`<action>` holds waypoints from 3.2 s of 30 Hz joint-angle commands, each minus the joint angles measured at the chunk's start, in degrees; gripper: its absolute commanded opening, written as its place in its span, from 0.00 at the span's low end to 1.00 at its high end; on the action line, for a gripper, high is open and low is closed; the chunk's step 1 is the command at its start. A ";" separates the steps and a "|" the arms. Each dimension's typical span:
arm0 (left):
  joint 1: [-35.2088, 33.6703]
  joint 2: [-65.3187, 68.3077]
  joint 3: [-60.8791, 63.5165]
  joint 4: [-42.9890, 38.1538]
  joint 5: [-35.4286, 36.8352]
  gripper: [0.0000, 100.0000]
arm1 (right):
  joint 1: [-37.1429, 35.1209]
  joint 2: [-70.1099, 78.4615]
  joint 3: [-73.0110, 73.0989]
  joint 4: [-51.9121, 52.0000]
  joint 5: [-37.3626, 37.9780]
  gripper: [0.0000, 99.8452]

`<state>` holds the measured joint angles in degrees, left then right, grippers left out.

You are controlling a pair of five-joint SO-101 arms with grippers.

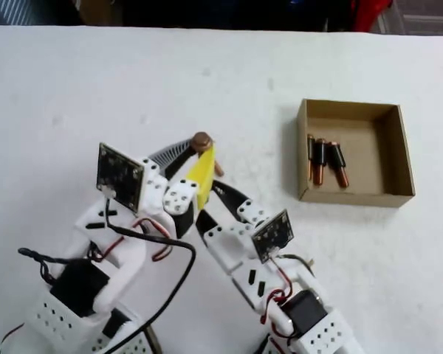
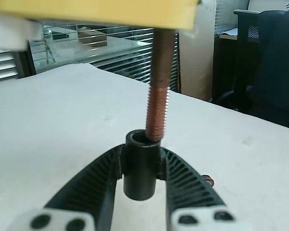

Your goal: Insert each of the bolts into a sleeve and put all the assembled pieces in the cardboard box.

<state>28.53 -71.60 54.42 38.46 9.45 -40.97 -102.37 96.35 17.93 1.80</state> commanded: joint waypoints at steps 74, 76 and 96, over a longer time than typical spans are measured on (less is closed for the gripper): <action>-1.45 -4.35 7.91 8.53 -0.18 0.25 | 0.13 -0.75 0.53 -0.13 0.53 0.02; -1.45 -4.35 7.91 8.53 -0.18 0.25 | 0.13 -0.75 0.53 -0.13 0.53 0.02; -7.96 -3.91 8.00 6.51 -0.26 0.25 | 0.13 -0.75 0.53 -0.13 0.53 0.02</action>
<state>22.73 -75.30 62.68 46.55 9.54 -40.88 -102.29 96.35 17.93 1.80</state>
